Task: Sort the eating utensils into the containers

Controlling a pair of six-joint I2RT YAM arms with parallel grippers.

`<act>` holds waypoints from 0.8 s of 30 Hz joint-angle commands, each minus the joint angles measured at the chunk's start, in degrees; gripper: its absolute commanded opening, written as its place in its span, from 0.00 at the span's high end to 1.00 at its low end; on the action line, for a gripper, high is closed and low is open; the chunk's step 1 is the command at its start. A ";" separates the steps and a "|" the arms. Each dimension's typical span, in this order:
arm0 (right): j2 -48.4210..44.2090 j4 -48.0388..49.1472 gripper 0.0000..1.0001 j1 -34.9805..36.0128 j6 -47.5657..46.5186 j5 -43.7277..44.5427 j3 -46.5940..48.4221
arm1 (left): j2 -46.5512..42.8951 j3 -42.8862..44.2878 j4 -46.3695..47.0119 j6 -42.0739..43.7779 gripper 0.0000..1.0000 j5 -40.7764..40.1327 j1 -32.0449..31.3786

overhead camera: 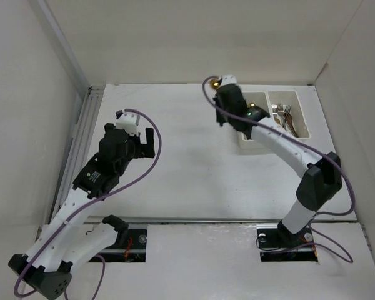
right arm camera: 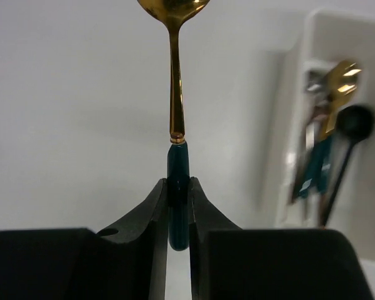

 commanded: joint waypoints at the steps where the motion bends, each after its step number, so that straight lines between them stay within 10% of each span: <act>1: 1.32 4.04 1.00 -9.98 -16.82 -3.89 4.86 | 0.95 -0.73 2.72 1.82 0.00 -0.86 0.07; 17: 20.13 1.50 0.98 -27.77 -21.68 -9.08 8.65 | 5.70 -4.60 8.79 3.41 0.00 -1.91 0.07; 24: 17.43 0.96 0.38 -28.29 -20.36 -9.08 7.61 | 6.23 -3.29 8.09 3.41 0.00 -1.91 0.60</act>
